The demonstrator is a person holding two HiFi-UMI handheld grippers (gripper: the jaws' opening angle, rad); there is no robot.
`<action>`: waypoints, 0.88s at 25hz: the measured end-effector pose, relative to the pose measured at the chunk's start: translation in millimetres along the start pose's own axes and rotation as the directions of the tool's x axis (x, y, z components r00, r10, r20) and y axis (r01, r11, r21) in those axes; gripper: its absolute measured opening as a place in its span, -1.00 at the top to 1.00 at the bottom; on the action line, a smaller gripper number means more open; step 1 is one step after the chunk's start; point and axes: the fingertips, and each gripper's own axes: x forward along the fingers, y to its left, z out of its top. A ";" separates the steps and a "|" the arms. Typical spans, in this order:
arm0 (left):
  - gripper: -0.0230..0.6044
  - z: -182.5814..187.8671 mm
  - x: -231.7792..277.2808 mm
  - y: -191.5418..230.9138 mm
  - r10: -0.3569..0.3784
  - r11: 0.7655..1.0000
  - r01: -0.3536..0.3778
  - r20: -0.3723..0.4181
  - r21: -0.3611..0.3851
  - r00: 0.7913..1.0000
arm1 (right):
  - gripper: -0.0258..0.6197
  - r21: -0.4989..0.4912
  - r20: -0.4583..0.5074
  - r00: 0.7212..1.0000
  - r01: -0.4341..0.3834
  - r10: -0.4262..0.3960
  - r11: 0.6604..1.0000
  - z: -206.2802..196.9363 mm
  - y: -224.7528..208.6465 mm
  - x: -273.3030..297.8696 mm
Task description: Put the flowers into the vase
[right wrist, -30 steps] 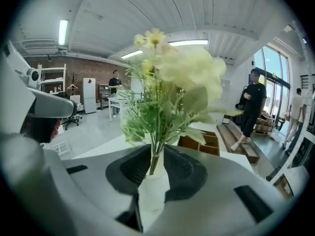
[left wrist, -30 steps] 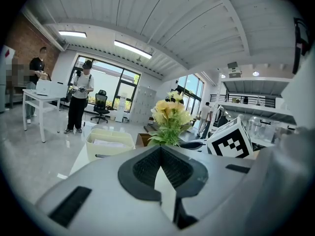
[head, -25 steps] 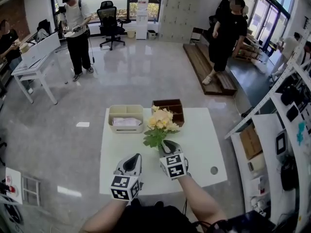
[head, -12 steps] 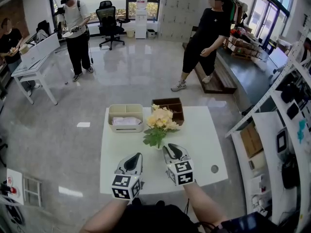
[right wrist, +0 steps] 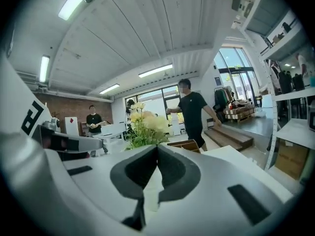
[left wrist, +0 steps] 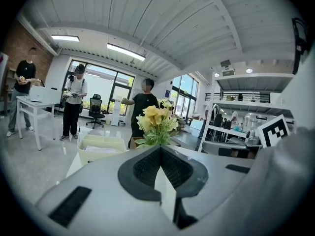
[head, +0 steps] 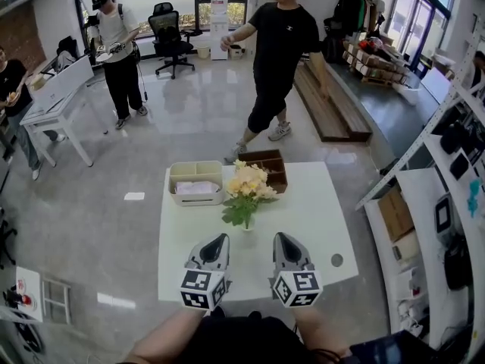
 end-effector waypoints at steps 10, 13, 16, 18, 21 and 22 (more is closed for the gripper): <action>0.92 -5.2 -2.9 -5.1 0.004 1.000 -0.004 -0.006 0.004 1.000 | 0.91 0.005 -0.011 1.000 -0.001 0.001 1.000 -2.9 0.3 -3.7; 0.92 -6.2 -4.4 -4.8 0.007 1.000 -0.007 -0.009 0.002 1.000 | 0.91 0.002 -0.016 1.000 -0.001 0.001 1.000 -3.7 1.0 -4.1; 0.92 -6.6 -5.4 -5.0 0.009 1.000 -0.009 -0.011 0.001 1.000 | 0.91 -0.003 -0.022 1.000 -0.004 0.004 1.000 -3.8 2.2 -4.2; 0.92 -5.7 -6.6 -5.1 0.011 1.000 -0.011 -0.011 0.002 1.000 | 0.91 -0.006 -0.024 1.000 -0.007 0.007 1.000 -3.0 3.5 -4.5; 0.92 -5.5 -8.3 -4.9 0.012 1.000 -0.012 -0.012 0.001 1.000 | 0.91 -0.005 -0.029 1.000 -0.011 0.010 1.000 -3.6 4.8 -5.4; 0.92 -5.6 -8.5 -4.4 0.012 1.000 -0.012 -0.012 0.001 1.000 | 0.91 -0.005 -0.031 0.999 -0.012 0.011 1.000 -4.1 5.1 -5.2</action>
